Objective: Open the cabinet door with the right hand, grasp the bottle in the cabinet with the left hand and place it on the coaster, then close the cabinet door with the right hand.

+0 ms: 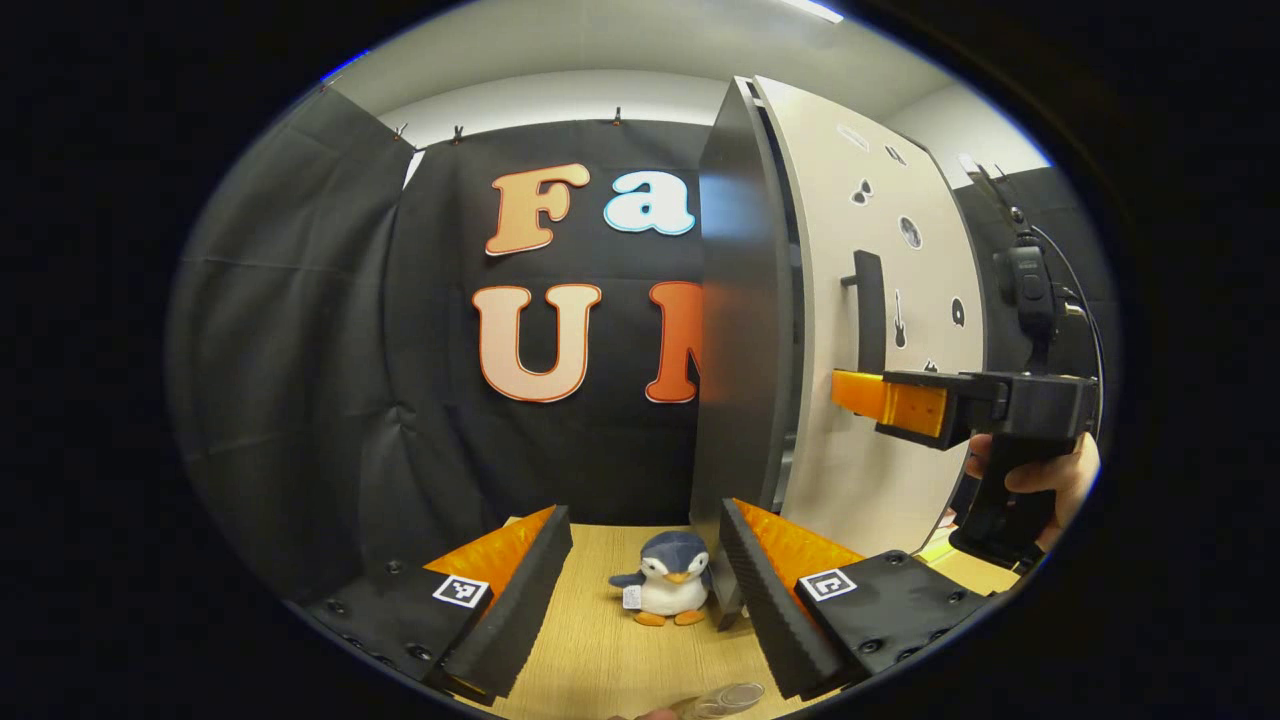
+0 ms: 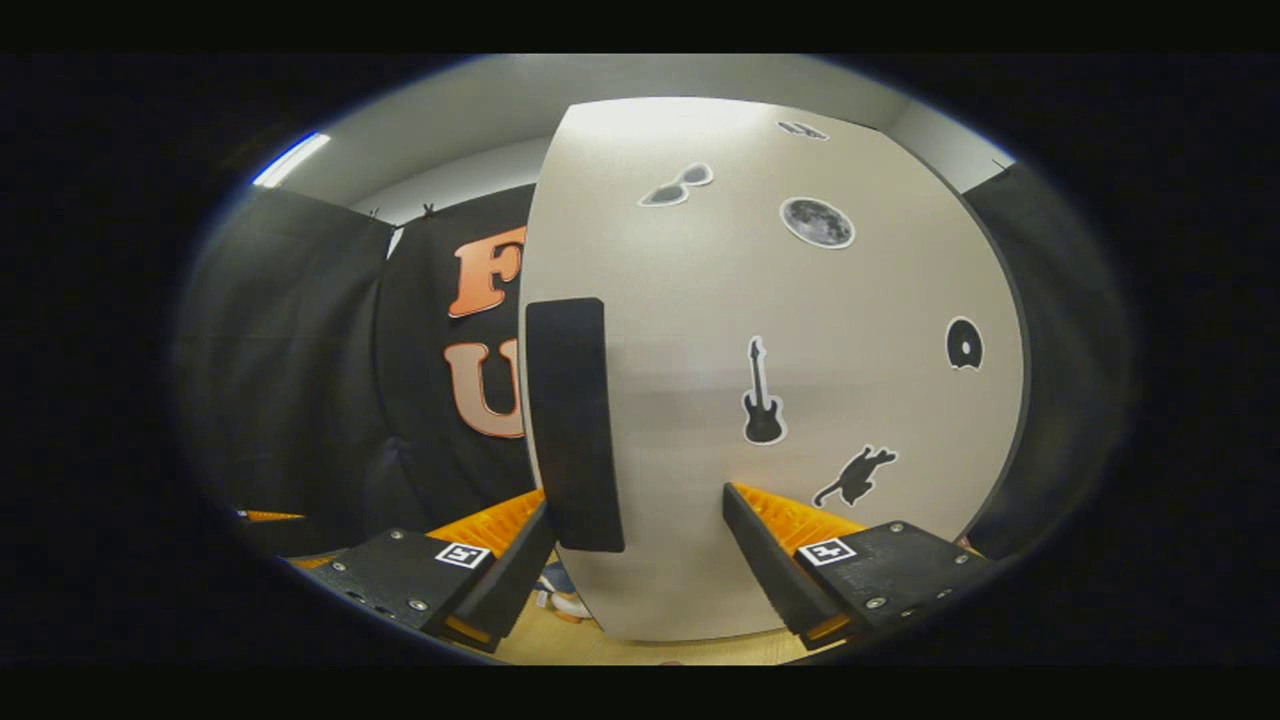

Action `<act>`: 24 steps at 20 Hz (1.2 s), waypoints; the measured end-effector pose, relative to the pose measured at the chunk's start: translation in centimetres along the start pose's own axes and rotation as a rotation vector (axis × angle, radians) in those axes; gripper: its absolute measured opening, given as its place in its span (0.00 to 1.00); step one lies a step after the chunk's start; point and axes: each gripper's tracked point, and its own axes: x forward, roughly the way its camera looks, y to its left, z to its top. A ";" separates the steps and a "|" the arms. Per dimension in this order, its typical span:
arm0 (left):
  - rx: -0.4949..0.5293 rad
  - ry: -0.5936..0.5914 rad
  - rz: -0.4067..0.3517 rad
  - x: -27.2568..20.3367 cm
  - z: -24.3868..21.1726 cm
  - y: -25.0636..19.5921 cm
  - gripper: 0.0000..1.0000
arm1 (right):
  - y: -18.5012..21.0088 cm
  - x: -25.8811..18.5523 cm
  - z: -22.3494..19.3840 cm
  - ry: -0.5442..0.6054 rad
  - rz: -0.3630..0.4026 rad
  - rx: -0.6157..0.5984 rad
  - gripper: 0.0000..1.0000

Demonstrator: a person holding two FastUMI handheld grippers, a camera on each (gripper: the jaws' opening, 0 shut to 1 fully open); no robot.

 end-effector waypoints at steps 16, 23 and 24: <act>-0.024 -0.026 0.027 -3.4 2.0 -1.5 0.94 | -0.3 -5.5 3.2 -0.035 -0.024 -0.050 0.97; -0.002 -0.062 0.026 -7.8 4.1 -4.7 0.94 | -3.0 -17.0 2.7 0.018 -0.063 -0.016 0.97; 0.004 -0.065 0.027 -8.5 4.3 -5.1 0.94 | -3.7 -18.5 2.6 0.024 -0.080 -0.015 0.97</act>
